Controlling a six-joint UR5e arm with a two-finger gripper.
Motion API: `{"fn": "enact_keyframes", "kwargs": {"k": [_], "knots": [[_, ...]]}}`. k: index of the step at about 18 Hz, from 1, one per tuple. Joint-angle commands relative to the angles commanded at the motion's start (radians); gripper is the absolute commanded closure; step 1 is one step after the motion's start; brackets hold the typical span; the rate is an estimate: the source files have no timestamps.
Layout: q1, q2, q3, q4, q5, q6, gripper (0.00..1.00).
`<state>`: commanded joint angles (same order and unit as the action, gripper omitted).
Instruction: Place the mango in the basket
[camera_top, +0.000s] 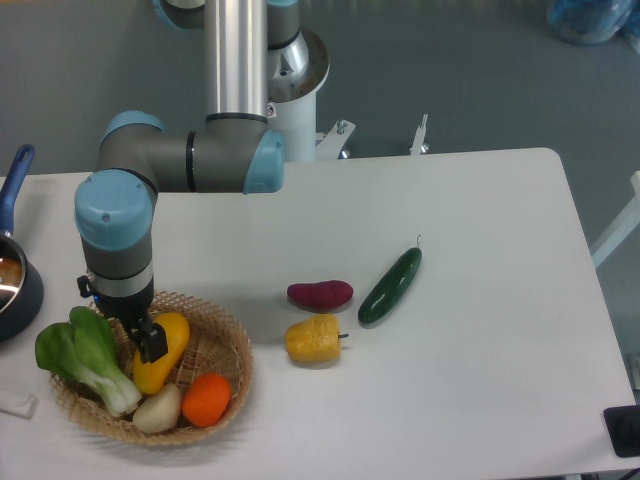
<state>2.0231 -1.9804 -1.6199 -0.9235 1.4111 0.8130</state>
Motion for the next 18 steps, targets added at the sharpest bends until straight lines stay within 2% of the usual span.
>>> {"fn": "enact_keyframes", "kwargs": {"k": [3,7,9,13,18], "knots": [[0.080,0.048,-0.002,0.003,0.113,0.002,0.00],[0.248,0.095,-0.003,0.005,0.124,0.011,0.00],[0.322,0.100,0.002,0.002,0.126,0.027,0.00],[0.463,0.103,-0.012,-0.002,0.135,0.199,0.00],[0.635,0.118,-0.058,0.002,0.141,0.409,0.00]]}}
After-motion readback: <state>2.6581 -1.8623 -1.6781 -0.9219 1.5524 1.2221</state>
